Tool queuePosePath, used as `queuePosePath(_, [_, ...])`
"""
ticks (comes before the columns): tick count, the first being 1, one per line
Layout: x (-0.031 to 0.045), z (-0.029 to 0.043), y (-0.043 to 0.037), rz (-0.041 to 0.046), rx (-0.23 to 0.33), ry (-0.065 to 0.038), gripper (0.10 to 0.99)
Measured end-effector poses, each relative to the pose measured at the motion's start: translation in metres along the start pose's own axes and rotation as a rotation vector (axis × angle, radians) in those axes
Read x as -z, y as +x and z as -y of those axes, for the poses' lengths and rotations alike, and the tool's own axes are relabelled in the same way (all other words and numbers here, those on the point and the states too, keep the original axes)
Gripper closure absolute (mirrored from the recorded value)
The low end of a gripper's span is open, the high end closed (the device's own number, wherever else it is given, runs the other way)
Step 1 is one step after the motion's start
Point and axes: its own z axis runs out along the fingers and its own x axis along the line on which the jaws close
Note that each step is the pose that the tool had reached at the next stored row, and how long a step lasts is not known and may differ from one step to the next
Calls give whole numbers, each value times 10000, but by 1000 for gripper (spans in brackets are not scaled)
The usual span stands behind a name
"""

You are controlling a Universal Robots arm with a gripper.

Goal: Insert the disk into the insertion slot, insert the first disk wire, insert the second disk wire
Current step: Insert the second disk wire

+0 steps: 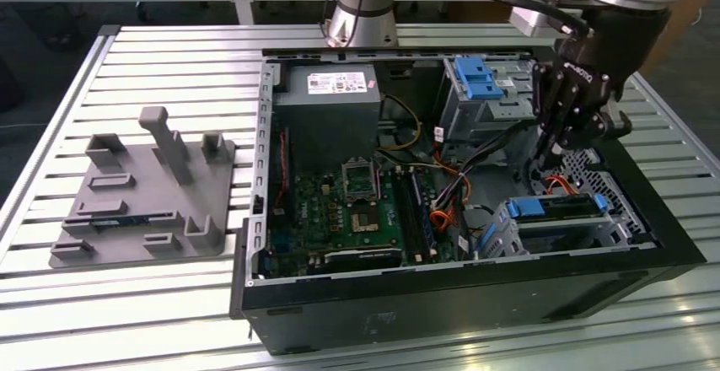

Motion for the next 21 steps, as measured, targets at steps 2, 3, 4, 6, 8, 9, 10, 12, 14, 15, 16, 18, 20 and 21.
queuePosePath(2, [-6, 0, 33, 171, 5, 1, 890])
queuePosePath(3, [-9, 0, 50, 250, 7, 2, 890])
queuePosePath(4, [-11, 0, 67, 333, 9, 2, 890])
queuePosePath(6, [-18, 0, 103, 432, 12, 3, 890])
queuePosePath(8, [-25, 0, 139, 514, 14, 3, 890])
queuePosePath(9, [-28, 0, 156, 563, 15, 4, 890])
queuePosePath(10, [-31, 0, 174, 615, 17, 4, 890])
queuePosePath(12, [-38, 0, 209, 738, 20, 5, 890])
queuePosePath(14, [-44, 0, 241, 869, 24, 5, 890])
queuePosePath(15, [-47, 0, 256, 930, 26, 6, 890])
queuePosePath(16, [-49, 0, 271, 985, 27, 7, 890])
queuePosePath(18, [-53, 0, 296, 1106, 31, 7, 890])
queuePosePath(20, [-56, -1, 319, 1232, 33, 8, 890])
queuePosePath(21, [-58, -1, 330, 1297, 35, 9, 890])
